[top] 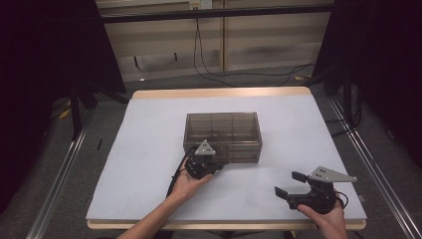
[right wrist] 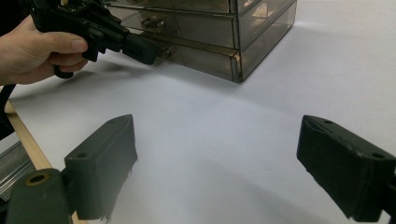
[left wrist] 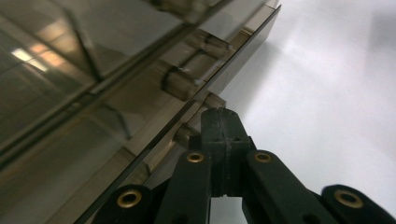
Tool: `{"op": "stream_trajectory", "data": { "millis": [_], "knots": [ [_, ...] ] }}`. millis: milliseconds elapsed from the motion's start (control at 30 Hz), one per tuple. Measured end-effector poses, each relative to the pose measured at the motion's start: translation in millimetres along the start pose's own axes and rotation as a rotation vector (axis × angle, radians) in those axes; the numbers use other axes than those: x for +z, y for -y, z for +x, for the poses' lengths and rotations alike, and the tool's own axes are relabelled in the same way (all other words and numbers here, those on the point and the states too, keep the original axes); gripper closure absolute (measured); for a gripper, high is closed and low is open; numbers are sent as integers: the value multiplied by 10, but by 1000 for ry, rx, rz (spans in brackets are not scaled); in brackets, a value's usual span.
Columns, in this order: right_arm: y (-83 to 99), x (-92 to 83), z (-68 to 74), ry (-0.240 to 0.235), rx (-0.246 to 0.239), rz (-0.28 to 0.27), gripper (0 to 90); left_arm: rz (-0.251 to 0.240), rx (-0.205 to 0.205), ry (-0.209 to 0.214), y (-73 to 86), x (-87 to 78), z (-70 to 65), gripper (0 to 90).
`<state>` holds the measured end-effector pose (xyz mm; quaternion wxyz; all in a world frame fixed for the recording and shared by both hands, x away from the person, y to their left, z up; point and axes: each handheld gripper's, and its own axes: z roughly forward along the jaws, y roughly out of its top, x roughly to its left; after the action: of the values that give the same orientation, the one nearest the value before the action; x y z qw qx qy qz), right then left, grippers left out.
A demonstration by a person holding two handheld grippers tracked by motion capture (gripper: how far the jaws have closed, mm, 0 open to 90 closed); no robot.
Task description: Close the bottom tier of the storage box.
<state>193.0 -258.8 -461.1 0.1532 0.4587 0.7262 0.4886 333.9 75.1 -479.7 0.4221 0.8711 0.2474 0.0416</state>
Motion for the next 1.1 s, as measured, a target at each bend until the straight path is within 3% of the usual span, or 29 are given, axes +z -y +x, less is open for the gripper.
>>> {"op": "stream_trajectory", "data": {
  "millis": [200, 267, 367, 533, 800, 1000, 1100],
  "knots": [
    [-3, 10, 2, 2, -1, 2, 115, -7, 5, -16, 3, 18, 5, 900],
    [-2, 10, 2, 4, -2, 2, 115, -10, -11, -17, 7, 24, 11, 900],
    [-6, 4, -1, 1, 3, -4, 112, -6, 4, -36, -1, 22, -6, 900],
    [-4, -1, -2, 2, 0, -3, 112, -10, -6, -26, 0, 25, -3, 892],
    [-4, -12, -12, 2, 7, -7, 112, -15, 17, 19, -37, -29, -155, 699],
    [-8, -5, -16, 3, 6, -6, 110, -53, 52, 11, -79, -237, -239, 454],
    [-13, 4, -15, 7, 6, -4, 110, -43, 51, -5, -59, -322, -216, 310]
  ]
}}
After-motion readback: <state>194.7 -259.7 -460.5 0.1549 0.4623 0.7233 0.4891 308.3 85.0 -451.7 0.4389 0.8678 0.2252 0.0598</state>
